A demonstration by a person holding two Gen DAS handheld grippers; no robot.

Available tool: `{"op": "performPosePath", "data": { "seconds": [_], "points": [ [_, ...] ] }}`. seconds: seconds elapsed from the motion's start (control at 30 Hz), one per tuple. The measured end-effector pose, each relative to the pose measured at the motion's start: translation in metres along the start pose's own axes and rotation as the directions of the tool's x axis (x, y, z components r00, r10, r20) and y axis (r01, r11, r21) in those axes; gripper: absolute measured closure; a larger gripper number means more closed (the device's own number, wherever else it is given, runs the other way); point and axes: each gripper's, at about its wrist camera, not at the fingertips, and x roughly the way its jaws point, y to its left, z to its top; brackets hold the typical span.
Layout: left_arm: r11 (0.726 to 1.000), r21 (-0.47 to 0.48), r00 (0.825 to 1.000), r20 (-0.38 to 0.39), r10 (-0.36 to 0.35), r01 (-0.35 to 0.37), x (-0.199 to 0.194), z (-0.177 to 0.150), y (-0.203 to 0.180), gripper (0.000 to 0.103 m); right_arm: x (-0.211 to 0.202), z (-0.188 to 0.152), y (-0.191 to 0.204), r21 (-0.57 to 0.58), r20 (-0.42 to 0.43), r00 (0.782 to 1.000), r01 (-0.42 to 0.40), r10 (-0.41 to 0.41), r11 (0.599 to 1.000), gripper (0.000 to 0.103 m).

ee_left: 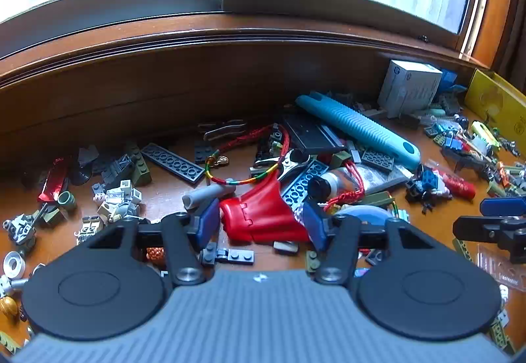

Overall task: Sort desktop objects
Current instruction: 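Lower the right tool onto the red printed lighter while the left tool approaches the red plastic piece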

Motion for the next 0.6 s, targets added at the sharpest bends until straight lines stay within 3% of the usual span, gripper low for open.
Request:
{"op": "performPosePath", "data": {
  "seconds": [0.07, 0.23, 0.3, 0.47, 0.6],
  "points": [
    [1.000, -0.010, 1.000, 0.005, -0.015, 0.015, -0.002, 0.001, 0.003, 0.055, 0.001, 0.001, -0.001, 0.000, 0.002, 1.000, 0.007, -0.007, 1.000, 0.030],
    [1.000, -0.016, 1.000, 0.005, 0.006, -0.006, -0.002, -0.001, 0.007, 0.055, 0.003, 0.003, -0.004, -0.006, 0.017, 0.999, 0.031, -0.031, 0.999, 0.030],
    [1.000, -0.007, 1.000, 0.006, 0.007, -0.007, -0.001, -0.002, 0.007, 0.040, 0.006, 0.005, -0.007, -0.013, 0.025, 0.999, 0.044, -0.044, 0.999, 0.030],
    [1.000, 0.010, 1.000, 0.017, 0.025, -0.025, 0.004, -0.002, 0.002, 0.036, 0.018, 0.010, -0.011, -0.044, 0.038, 0.996, 0.083, -0.081, 0.996, 0.030],
    [1.000, 0.027, 1.000, 0.011, -0.002, 0.001, 0.008, -0.001, 0.000, 0.024, 0.028, 0.012, -0.012, -0.082, 0.040, 0.994, 0.105, -0.102, 0.991, 0.031]
  ]
}}
